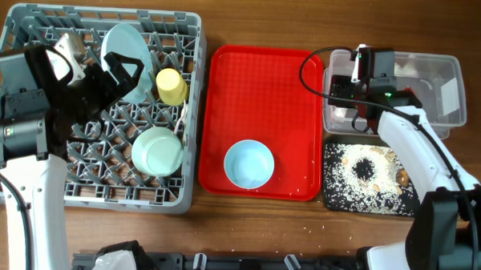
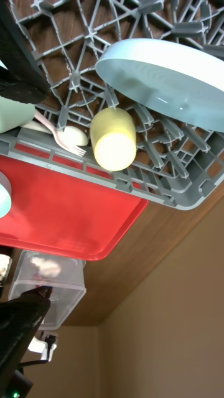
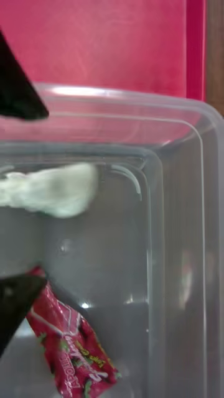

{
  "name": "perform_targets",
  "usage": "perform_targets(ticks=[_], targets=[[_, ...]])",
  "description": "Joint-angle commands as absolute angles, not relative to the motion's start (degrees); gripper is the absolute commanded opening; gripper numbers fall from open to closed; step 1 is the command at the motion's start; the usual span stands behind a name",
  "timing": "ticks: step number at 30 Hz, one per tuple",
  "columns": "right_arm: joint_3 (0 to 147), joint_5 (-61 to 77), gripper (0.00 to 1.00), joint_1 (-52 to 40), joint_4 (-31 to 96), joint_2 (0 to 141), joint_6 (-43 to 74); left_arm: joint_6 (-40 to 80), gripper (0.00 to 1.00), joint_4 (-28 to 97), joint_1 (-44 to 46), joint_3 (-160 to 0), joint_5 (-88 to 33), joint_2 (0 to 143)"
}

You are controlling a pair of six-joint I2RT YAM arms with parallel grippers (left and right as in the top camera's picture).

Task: Sort waste into correct bins and load items into the dishwasher rack
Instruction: 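Carry the tissue to the clear bin and release it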

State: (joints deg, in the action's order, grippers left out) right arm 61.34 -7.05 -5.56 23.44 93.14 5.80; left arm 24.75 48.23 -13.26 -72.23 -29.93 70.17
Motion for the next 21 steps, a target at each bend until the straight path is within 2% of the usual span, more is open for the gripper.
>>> perform_targets(ticks=[1, 4, 8, 10, 13, 14, 17, 21], targets=[[62.1, -6.1, 0.91, -5.5, 23.4, 90.8, 6.0, 25.1, 1.00, 48.1, -13.5, -72.4, -30.6, 70.0], [62.2, -4.8, 1.00, -5.5, 23.8, 82.6, 6.0, 25.1, 1.00, 48.1, -13.5, -72.4, -30.6, 70.0], [62.2, 0.2, 1.00, -5.5, 28.1, 70.8, 6.0, 25.1, 1.00, 48.1, -13.5, -72.4, -30.6, 70.0], [62.2, 10.0, 0.99, -5.5, 32.2, 67.8, 6.0, 25.1, 1.00, 48.1, -13.5, -72.4, -30.6, 70.0], [62.1, 28.8, 0.89, -5.6, 38.2, 68.6, 6.3, 25.1, 1.00, 48.1, -13.5, -72.4, -30.6, 70.0], [62.1, 31.5, 1.00, -5.7, 39.1, 69.4, 7.6, 25.1, 1.00, 48.1, -13.5, -72.4, -30.6, 70.0], [62.1, 31.4, 1.00, -5.7, 39.6, 72.3, 17.1, 25.1, 1.00, 48.1, -13.5, -72.4, -30.6, 70.0], [62.1, 29.6, 1.00, -5.7, 39.5, 75.9, 18.7, 25.1, 1.00, 48.1, -13.5, -72.4, -30.6, 70.0]])
